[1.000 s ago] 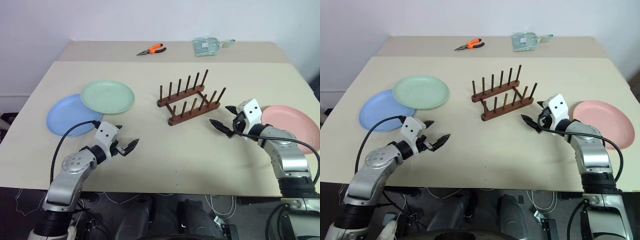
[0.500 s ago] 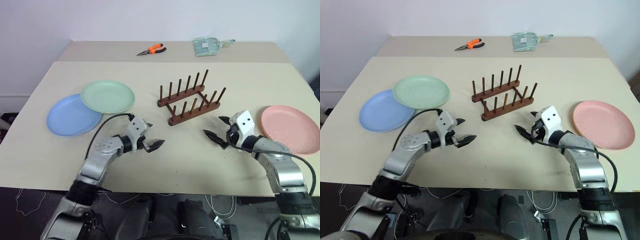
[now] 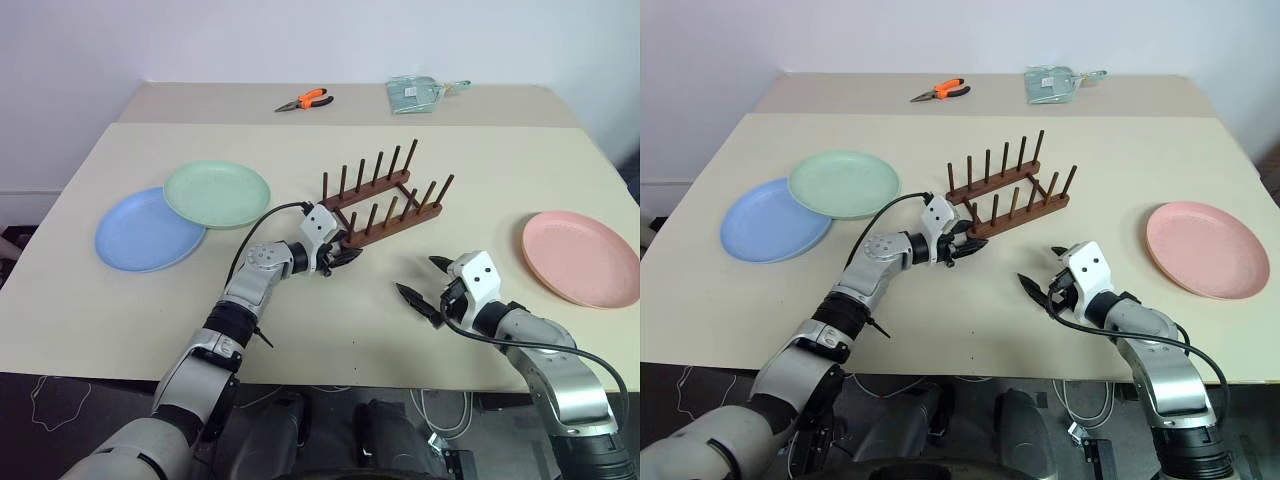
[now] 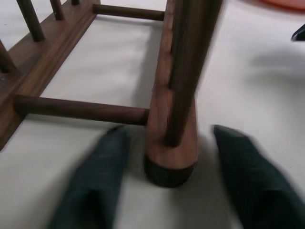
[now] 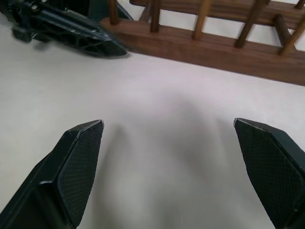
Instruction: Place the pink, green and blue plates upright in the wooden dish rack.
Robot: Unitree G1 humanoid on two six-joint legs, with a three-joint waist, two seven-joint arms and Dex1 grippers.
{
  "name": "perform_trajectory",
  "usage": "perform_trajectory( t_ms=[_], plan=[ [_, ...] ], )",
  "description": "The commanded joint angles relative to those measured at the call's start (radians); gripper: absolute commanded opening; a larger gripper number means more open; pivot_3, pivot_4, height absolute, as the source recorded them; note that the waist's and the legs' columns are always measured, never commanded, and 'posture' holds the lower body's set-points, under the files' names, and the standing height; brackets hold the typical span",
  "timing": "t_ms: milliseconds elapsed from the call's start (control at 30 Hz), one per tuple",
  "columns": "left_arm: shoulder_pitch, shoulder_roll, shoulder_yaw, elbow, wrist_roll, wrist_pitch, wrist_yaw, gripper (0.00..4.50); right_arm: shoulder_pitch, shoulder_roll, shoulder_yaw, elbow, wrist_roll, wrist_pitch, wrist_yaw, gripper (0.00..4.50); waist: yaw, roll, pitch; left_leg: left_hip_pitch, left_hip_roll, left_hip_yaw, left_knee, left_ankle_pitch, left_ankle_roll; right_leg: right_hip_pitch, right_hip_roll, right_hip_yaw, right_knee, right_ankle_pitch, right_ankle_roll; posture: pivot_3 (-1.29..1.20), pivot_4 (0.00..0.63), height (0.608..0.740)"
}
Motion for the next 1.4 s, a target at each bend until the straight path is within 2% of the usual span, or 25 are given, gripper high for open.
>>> perform_trajectory(
  t_ms=[33,267,433,600,733,767,867,900,933,1000,1033,1167,1300,1400],
  plan=[
    [0.044,0.008,-0.024,-0.018,0.024,-0.017,-0.033,0.73,0.009,-0.012,-0.018,-0.042,-0.003,-0.014,0.000,4.50,-0.001,0.000,0.000,0.000,0.000,0.000,0.000,0.000,0.000,0.000,0.000,0.000,0.000,0.000,0.000,0.00,0.150,0.726],
    [0.149,0.115,-0.079,-0.313,-0.036,-0.004,-0.284,0.75,0.050,-0.149,-0.165,0.026,0.037,-0.004,0.090,4.50,0.001,0.000,0.000,0.000,0.000,0.000,0.000,0.000,0.000,0.000,0.000,0.000,0.000,0.000,0.000,0.00,0.150,0.726],
    [0.135,0.157,-0.110,-0.295,-0.001,-0.044,-0.341,0.75,0.128,-0.225,-0.218,0.047,0.034,-0.022,0.163,4.50,0.000,0.000,0.000,0.000,0.000,0.000,0.000,0.000,0.001,0.001,0.000,0.000,0.000,0.000,0.000,0.00,0.150,0.726],
    [0.112,0.152,-0.095,-0.180,0.062,-0.085,-0.244,3.19,0.162,-0.222,-0.219,0.028,0.016,-0.037,0.154,4.50,-0.002,0.000,0.000,0.000,0.000,0.000,0.000,0.000,0.001,0.001,0.000,0.000,0.000,0.000,0.000,0.00,0.150,0.726],
    [0.162,0.205,-0.058,-0.229,0.053,-0.012,-0.208,3.19,0.181,-0.220,-0.214,0.009,0.017,-0.038,0.161,4.50,-0.004,0.000,0.000,0.000,0.000,0.000,0.001,0.000,0.001,0.001,0.000,0.000,0.000,0.000,0.000,0.00,0.150,0.726],
    [0.182,0.224,-0.049,-0.254,0.044,0.015,-0.208,3.22,0.183,-0.220,-0.212,0.008,0.016,-0.038,0.163,3.95,-0.006,0.000,0.000,0.000,0.000,0.000,0.000,0.000,0.001,0.001,0.000,0.000,0.000,0.000,0.000,0.00,0.150,0.726],
    [0.287,0.291,-0.025,-0.432,-0.018,0.124,-0.244,2.42,0.179,-0.214,-0.186,0.008,0.008,-0.039,0.162,2.65,-0.017,0.001,-0.001,0.001,0.001,0.000,-0.001,0.000,0.001,0.001,0.000,0.000,0.000,0.000,0.000,0.00,0.150,0.726],
    [0.318,0.308,-0.025,-0.500,-0.042,0.173,-0.255,1.92,0.172,-0.211,-0.175,0.011,0.004,-0.037,0.158,2.00,-0.022,0.001,-0.001,0.002,0.001,0.000,-0.001,0.000,0.001,0.000,0.000,0.000,0.000,0.000,-0.001,0.00,0.150,0.726],
    [0.343,0.320,-0.030,-0.562,-0.064,0.221,-0.264,1.44,0.165,-0.209,-0.165,0.018,-0.001,-0.038,0.155,1.60,-0.024,0.001,-0.001,0.002,0.002,0.000,-0.001,0.000,0.001,0.001,0.000,0.000,0.000,0.000,-0.001,0.00,0.150,0.726],
    [0.374,0.329,-0.042,-0.658,-0.104,0.307,-0.269,0.40,0.152,-0.206,-0.151,0.030,-0.007,-0.040,0.151,0.43,-0.023,0.002,-0.002,0.002,0.002,0.000,0.000,-0.001,0.000,0.001,0.000,0.000,0.000,-0.001,-0.001,0.00,0.150,0.726],
    [0.381,0.314,-0.063,-0.690,-0.106,0.336,-0.254,0.05,0.138,-0.202,-0.138,0.039,-0.012,-0.043,0.148,0.08,-0.023,0.002,-0.002,0.001,0.002,0.000,0.000,-0.001,0.000,0.001,0.000,0.000,0.000,-0.001,-0.002,0.00,0.150,0.726],
    [0.367,0.210,-0.125,-0.688,-0.053,0.348,-0.145,0.05,0.058,-0.171,-0.078,0.094,-0.070,-0.060,0.098,0.08,-0.003,0.002,-0.002,0.001,0.001,0.000,0.002,-0.001,0.001,0.002,-0.001,0.000,-0.004,-0.002,-0.004,0.00,0.150,0.726],
    [0.316,0.102,-0.132,-0.550,0.048,0.308,0.044,0.05,-0.030,-0.140,-0.023,0.170,-0.166,-0.087,0.010,0.08,0.004,0.001,-0.002,0.001,0.001,0.000,0.002,-0.001,0.001,0.001,-0.001,0.000,-0.006,0.000,0.000,0.00,0.150,0.726],
    [0.262,0.037,-0.091,-0.434,0.090,0.274,0.196,0.05,-0.100,-0.106,0.003,0.222,-0.213,-0.093,-0.054,0.08,0.001,0.000,-0.003,0.002,0.001,0.000,0.002,-0.001,0.001,0.002,0.000,0.000,-0.006,0.001,0.001,0.00,0.150,0.726]
  ],
)
